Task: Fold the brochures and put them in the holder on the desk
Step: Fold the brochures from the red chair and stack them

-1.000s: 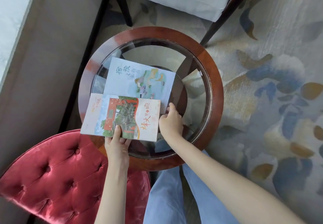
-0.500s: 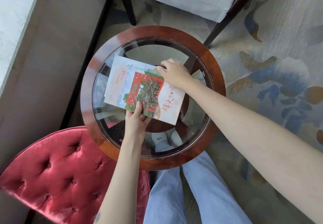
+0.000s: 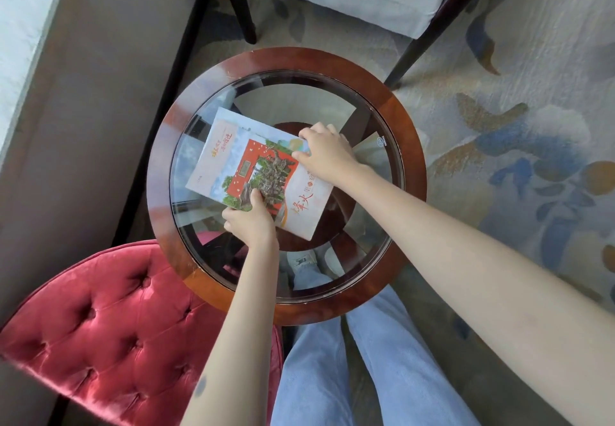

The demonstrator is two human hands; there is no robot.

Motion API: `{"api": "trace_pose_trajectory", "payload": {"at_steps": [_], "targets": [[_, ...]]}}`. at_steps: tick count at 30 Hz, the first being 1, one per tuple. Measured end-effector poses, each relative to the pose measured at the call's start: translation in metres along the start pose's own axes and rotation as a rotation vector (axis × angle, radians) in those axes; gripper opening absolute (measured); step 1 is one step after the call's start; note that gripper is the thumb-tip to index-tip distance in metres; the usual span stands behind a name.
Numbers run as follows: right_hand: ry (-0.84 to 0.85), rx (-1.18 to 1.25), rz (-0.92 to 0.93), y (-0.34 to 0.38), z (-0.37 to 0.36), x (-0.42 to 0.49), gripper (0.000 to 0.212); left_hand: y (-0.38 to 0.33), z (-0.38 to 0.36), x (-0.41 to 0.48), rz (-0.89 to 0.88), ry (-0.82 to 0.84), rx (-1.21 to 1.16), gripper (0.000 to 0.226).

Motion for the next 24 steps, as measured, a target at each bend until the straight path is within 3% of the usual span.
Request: {"api": "trace_pose_trajectory", "payload": {"at_steps": [13,17,21,24], "targets": [[-0.033,0.207,-0.126,-0.008,-0.035,-0.054,0.031,0.020,0.002,-0.007,0.322,-0.069,-0.251,0.046],[0.003,0.294,-0.184,-0.020,-0.044,-0.065,0.024,0.028,0.006,-0.006,0.344,0.060,-0.167,0.051],[0.026,0.318,-0.209,-0.035,-0.051,-0.080,0.021,0.037,0.010,-0.004,0.324,0.358,0.053,0.046],[0.076,0.367,-0.225,-0.043,-0.056,-0.089,0.021,0.042,0.012,-0.014,0.241,0.518,-0.058,0.038]]}}
Point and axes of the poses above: each hand's wrist, its own x-axis towards the middle knuckle, its own z-axis out of the back of the hand, y = z × x, the point moved 6 cm from there along x, towards the middle knuckle, and after that the axes turned 11 degrees about -x, right-handed, at the moved point
